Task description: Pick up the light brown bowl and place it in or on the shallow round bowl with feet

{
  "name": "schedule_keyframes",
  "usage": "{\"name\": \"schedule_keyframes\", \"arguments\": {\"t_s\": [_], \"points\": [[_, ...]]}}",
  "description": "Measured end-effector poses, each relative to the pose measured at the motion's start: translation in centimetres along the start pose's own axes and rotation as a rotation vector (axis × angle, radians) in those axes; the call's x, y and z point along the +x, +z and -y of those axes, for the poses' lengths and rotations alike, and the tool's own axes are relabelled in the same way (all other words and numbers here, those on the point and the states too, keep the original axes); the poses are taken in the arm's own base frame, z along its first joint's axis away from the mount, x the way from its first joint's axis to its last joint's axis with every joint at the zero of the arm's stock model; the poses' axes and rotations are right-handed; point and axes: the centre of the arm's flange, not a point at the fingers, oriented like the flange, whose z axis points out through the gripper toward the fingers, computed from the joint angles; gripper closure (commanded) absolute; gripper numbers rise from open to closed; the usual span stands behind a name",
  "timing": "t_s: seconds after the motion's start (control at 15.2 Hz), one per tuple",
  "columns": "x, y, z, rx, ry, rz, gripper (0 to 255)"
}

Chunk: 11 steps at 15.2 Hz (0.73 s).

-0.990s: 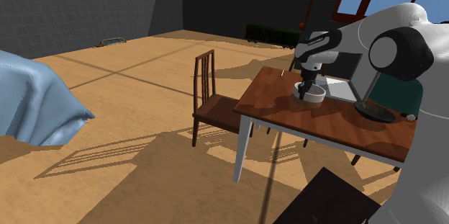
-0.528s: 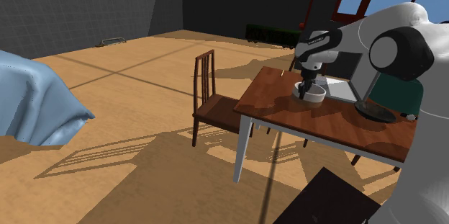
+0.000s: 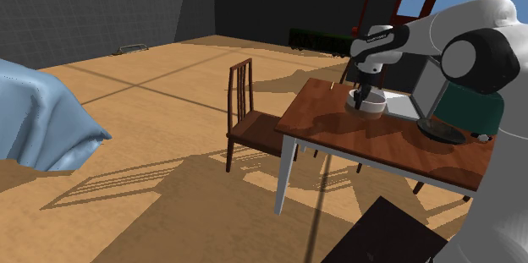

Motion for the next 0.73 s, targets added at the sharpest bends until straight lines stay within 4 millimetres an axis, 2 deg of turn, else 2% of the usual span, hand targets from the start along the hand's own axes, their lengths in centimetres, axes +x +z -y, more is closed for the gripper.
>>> {"name": "schedule_keyframes", "arguments": {"t_s": [0.73], "points": [[-0.2, -5.7, 0.0, 0.0, 0.0, 0.0, 255]]}}
